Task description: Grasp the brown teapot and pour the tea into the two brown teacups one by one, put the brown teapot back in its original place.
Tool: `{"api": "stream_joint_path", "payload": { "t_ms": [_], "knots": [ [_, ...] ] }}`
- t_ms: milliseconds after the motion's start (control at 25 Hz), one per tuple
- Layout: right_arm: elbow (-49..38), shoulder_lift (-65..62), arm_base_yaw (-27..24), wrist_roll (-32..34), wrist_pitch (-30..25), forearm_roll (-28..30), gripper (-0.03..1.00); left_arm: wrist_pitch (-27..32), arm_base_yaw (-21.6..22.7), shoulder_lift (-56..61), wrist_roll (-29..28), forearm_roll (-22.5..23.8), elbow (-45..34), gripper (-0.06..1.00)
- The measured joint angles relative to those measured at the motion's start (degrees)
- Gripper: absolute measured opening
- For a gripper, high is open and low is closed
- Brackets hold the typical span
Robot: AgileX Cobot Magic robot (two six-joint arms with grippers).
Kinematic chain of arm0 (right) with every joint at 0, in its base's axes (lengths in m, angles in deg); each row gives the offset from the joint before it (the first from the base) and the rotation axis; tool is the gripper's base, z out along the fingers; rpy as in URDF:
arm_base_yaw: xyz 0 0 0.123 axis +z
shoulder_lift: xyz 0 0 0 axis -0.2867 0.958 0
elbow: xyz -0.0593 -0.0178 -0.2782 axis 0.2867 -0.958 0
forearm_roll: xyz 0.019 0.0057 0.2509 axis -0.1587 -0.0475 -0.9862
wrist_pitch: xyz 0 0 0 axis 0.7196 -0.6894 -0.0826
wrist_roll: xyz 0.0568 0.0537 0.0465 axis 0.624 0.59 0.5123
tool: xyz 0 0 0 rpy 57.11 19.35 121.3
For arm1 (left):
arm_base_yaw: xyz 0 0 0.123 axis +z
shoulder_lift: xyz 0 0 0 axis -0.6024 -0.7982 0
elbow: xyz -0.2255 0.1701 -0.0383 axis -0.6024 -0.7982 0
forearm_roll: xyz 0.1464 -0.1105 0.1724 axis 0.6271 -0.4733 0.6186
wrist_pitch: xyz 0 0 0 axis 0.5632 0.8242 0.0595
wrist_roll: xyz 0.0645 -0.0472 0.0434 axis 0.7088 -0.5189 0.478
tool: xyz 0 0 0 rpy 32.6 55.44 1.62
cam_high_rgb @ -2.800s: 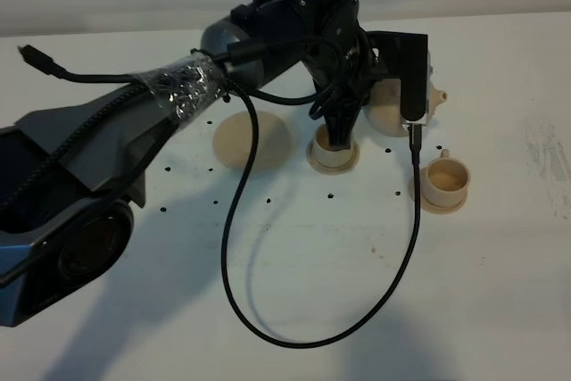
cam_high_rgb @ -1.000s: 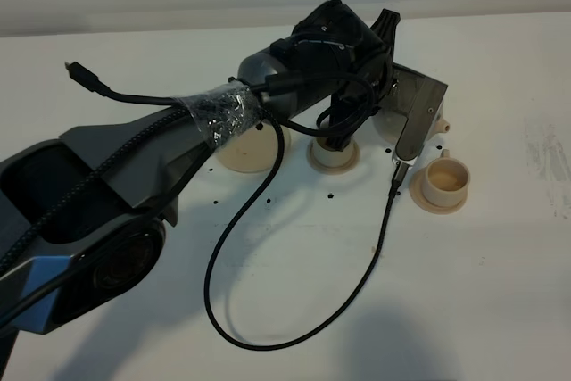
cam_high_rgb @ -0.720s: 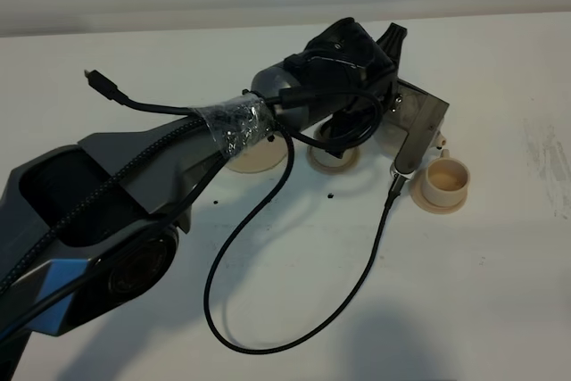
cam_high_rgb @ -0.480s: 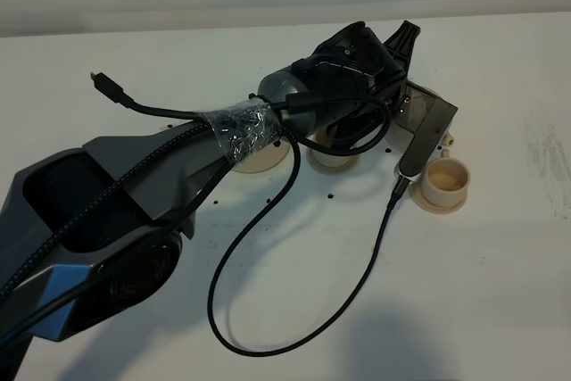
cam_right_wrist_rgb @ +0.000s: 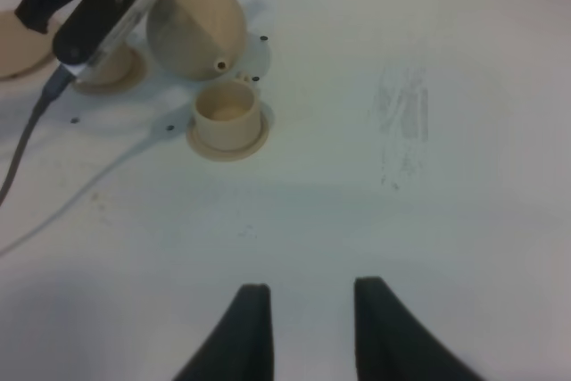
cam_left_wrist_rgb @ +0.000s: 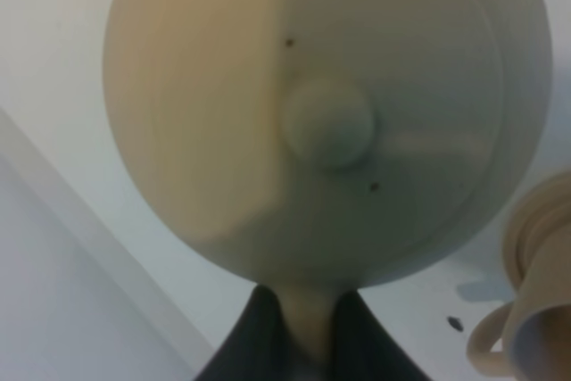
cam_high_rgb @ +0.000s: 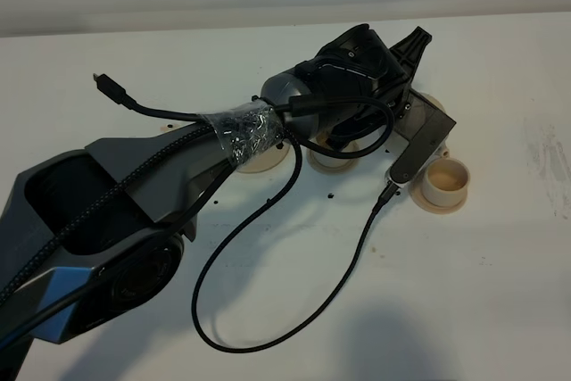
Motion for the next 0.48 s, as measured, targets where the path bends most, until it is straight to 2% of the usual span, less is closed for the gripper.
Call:
{"api": "stream_joint_path", "payload": {
  "t_ms": [320, 480],
  "knots": [
    [0.00, 0.00, 0.00, 0.00, 0.00, 0.00, 0.22, -0.82, -0.17, 0.00, 2.89, 0.10, 0.00, 0.08],
    [0.00, 0.00, 0.00, 0.00, 0.00, 0.00, 0.22, -1.61, -0.74, 0.00, 2.95, 2.52, 0.00, 0.08]
  ]
}}
